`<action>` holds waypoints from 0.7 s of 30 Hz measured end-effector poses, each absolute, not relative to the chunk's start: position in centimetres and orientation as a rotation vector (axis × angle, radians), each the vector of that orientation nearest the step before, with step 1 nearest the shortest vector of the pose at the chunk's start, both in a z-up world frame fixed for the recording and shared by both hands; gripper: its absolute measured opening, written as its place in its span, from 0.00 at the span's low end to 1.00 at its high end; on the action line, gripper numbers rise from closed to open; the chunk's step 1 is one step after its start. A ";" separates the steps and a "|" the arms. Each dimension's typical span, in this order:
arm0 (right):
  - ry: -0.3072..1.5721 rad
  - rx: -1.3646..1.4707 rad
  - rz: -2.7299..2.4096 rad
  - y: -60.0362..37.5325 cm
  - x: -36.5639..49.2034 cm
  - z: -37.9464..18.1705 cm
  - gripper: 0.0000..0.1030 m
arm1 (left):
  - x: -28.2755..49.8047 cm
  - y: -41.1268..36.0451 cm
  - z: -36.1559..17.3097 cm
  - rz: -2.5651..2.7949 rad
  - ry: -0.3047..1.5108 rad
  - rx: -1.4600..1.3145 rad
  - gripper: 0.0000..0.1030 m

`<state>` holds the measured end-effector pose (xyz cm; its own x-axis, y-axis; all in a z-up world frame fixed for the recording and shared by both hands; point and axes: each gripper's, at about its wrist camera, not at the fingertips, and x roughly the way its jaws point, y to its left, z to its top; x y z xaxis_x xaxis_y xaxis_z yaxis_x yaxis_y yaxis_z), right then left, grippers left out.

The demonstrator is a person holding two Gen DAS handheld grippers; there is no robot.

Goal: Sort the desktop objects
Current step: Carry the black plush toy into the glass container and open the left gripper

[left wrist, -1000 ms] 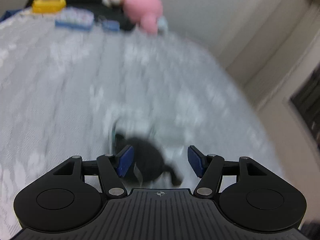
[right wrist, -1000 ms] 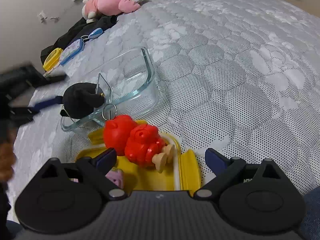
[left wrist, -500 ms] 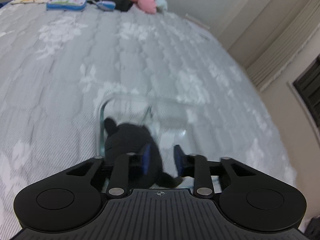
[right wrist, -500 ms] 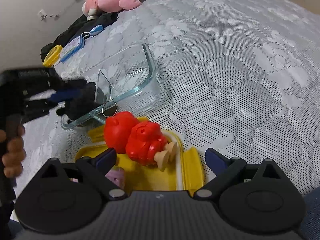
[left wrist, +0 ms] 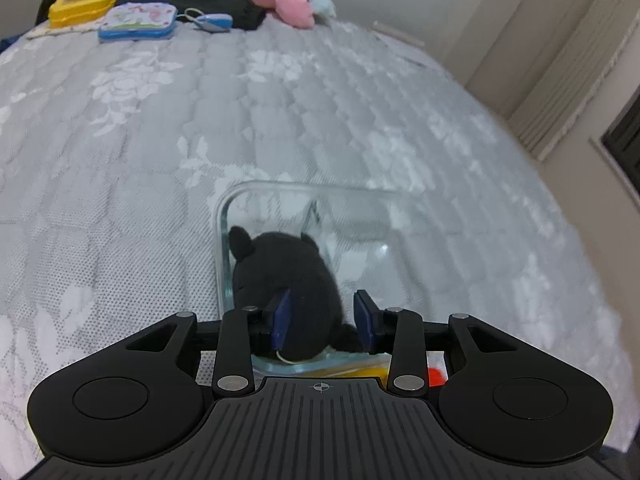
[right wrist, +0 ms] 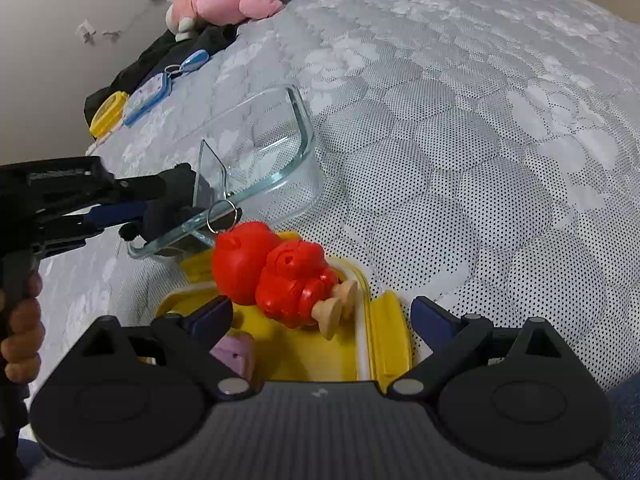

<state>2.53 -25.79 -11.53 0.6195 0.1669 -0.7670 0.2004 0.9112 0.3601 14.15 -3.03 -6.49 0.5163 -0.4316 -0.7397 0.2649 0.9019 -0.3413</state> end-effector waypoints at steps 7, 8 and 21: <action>0.915 0.447 -0.017 -25.8 2.6 -11.6 0.94 | 14.4 -3.3 -7.3 -0.408 0.943 -0.170 0.37; 0.912 0.441 -0.018 -25.7 2.6 -11.6 0.94 | 14.3 -3.2 -7.3 -0.408 0.937 -0.170 0.37; 0.852 0.307 -0.012 -24.2 1.4 -10.4 0.94 | 7.6 -0.3 -5.4 -0.348 0.933 -0.133 0.55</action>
